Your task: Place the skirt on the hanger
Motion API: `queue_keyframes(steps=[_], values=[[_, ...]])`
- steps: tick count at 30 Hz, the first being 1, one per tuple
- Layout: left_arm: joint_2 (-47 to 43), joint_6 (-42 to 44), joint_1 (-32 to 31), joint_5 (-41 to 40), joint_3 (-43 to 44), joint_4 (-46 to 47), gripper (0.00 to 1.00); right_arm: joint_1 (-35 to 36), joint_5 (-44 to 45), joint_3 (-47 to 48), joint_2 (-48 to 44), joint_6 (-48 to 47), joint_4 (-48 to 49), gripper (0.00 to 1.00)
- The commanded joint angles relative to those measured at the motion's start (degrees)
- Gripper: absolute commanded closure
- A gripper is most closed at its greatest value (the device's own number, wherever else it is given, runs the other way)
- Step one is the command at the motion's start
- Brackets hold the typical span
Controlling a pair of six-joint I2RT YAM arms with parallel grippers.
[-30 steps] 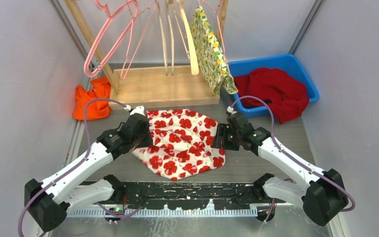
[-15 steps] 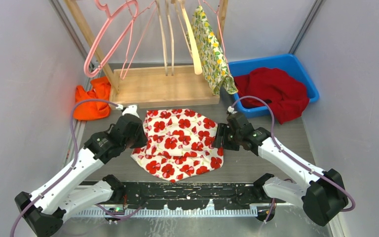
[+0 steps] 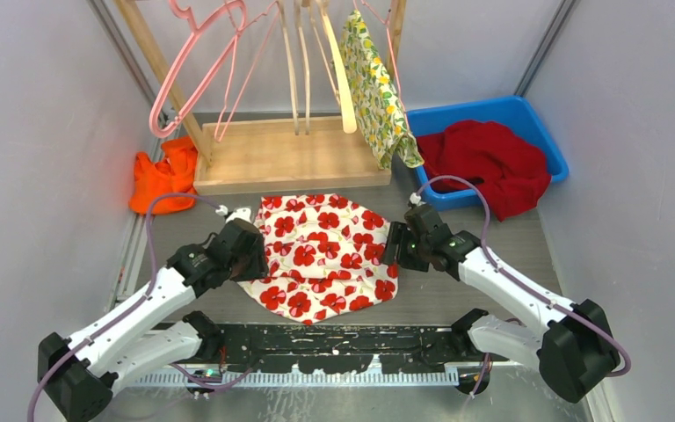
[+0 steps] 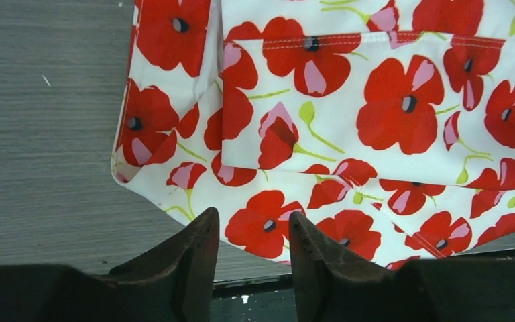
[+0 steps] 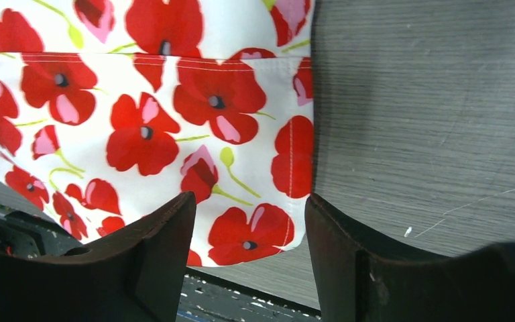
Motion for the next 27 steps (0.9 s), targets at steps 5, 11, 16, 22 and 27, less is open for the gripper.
queue_keyframes(steps=[5, 11, 16, 22, 27], values=[[3.10, -1.96, 0.26, 1.32, -3.91, 9.36, 0.46, -0.48, 2.24, -3.66, -0.38, 3.56, 5.11, 0.33], [10.27, -1.52, 0.18, 0.63, -5.89, 18.76, 0.45, -0.53, 1.89, -4.24, -0.07, 3.93, 5.79, 0.33], [17.15, -1.48, 0.19, -0.67, -5.11, 22.04, 0.46, -0.66, 2.77, -4.94, -1.63, 4.56, 5.22, 0.33], [20.22, -1.59, 0.20, -2.03, -4.59, 22.94, 0.72, -0.75, 3.58, -6.21, -3.53, 5.45, 5.01, 0.33], [18.63, -1.08, 0.20, -2.69, -3.47, 20.53, 0.93, -0.88, 3.80, -6.95, -4.01, 6.03, 5.03, 0.33]])
